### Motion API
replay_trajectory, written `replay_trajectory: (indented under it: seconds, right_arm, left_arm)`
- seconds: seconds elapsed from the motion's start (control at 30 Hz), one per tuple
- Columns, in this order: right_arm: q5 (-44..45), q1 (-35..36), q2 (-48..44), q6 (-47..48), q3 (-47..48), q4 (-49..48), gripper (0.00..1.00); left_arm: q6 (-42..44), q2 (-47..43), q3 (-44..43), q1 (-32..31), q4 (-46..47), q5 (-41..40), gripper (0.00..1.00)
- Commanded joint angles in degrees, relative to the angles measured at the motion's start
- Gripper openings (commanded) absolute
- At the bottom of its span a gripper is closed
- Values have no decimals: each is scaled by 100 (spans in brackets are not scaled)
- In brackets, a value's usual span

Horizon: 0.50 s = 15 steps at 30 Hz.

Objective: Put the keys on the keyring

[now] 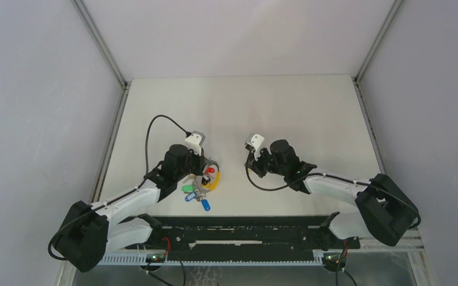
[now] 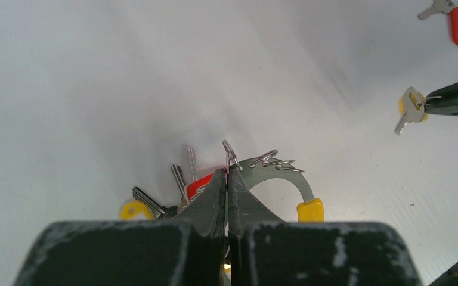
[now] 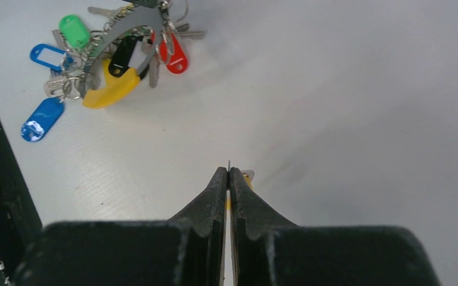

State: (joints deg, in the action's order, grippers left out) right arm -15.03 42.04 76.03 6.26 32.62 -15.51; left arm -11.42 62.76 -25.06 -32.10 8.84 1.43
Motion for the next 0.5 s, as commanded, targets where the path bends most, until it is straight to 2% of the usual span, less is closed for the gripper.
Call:
replay_trajectory:
  seconds: [0.0, 0.17, 0.33, 0.47]
  right_arm:
    - [-587, 28, 41, -129, -32, -631, 0]
    - [-697, 127, 210, -219, -236, -1084, 0]
    - [-919, 174, 731, -488, -309, -1834, 0]
    - [-779, 254, 1133, -637, -325, -2340, 0]
  left_arm:
    - [8, -121, 48, 28, 251, 52, 0]
    - [9, -126, 55, 28, 252, 55, 0]
    - [9, -108, 52, 23, 257, 69, 0]
    - [9, -106, 47, 23, 256, 54, 0]
